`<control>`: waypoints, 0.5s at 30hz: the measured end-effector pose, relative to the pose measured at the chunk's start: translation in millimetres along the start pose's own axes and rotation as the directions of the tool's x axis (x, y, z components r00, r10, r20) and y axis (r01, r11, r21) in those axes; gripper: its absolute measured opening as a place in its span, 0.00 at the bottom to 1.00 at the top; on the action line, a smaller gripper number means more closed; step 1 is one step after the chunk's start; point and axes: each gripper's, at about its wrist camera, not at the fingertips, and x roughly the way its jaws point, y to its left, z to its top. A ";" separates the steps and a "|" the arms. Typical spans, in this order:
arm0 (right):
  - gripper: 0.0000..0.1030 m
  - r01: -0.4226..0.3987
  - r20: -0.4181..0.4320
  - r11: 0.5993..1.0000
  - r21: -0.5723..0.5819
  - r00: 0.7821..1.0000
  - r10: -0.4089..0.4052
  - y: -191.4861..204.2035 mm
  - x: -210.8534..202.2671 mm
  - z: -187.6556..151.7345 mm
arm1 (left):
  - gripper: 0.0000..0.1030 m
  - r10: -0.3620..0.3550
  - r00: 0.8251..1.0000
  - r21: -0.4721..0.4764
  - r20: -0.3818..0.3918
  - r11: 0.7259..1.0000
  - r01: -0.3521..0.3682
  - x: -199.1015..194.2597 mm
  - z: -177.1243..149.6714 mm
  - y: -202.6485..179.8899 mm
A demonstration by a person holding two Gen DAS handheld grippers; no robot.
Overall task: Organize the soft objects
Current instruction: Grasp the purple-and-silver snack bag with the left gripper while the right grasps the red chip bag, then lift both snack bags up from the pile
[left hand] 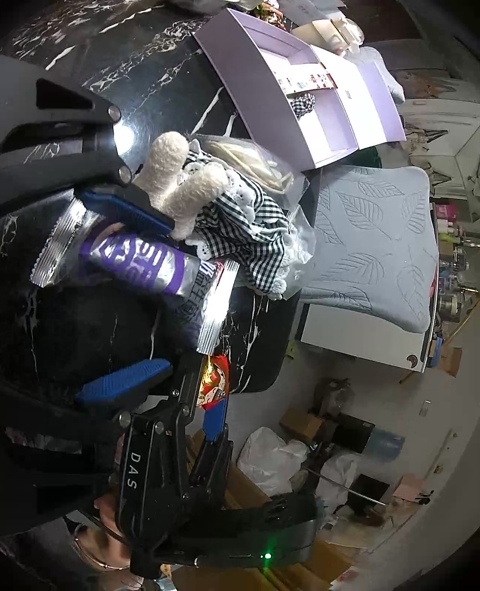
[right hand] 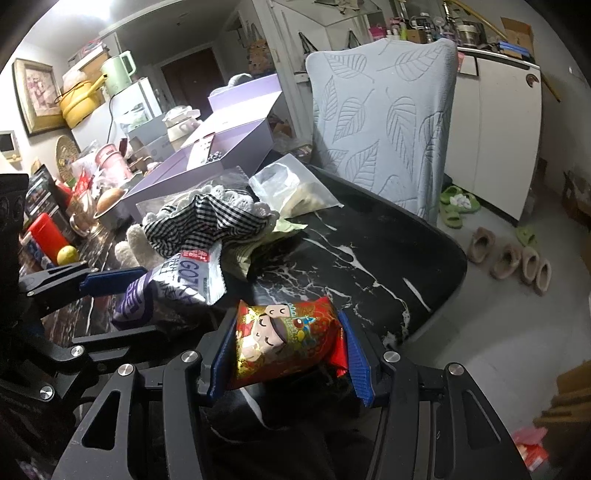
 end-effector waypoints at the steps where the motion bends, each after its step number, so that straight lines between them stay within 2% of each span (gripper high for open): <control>1: 0.51 0.001 0.000 1.000 0.002 1.000 -0.001 0.2 0.0 -0.2 | 0.58 -0.001 1.000 0.002 0.000 1.000 0.001 0.3 -0.4 -0.7; 2: 0.51 0.003 0.000 1.000 0.003 1.000 -0.003 -0.4 -0.3 -0.5 | 0.52 -0.001 1.000 0.003 0.001 1.000 0.001 -0.1 -1.1 -2.0; 4: 0.51 0.006 0.001 1.000 0.005 1.000 -0.006 -1.0 -0.7 -1.0 | 0.48 -0.007 1.000 0.007 0.006 1.000 0.007 -1.9 -3.3 -4.8; 7: 0.51 0.007 0.001 1.000 0.007 1.000 -0.007 -0.9 -0.5 -0.9 | 0.48 -0.015 1.000 0.018 -0.005 1.000 0.015 0.5 -4.7 -9.2; 13: 0.51 0.012 0.000 1.000 0.000 1.000 -0.012 -1.3 -1.1 -0.5 | 0.48 -0.004 0.996 -0.014 -0.093 1.000 0.003 28.8 -8.7 -5.0; 15: 0.51 0.009 -0.003 1.000 -0.005 1.000 -0.009 -0.9 -1.5 -1.2 | 0.48 0.030 0.996 0.009 -0.083 1.000 -0.030 31.8 -6.3 -5.0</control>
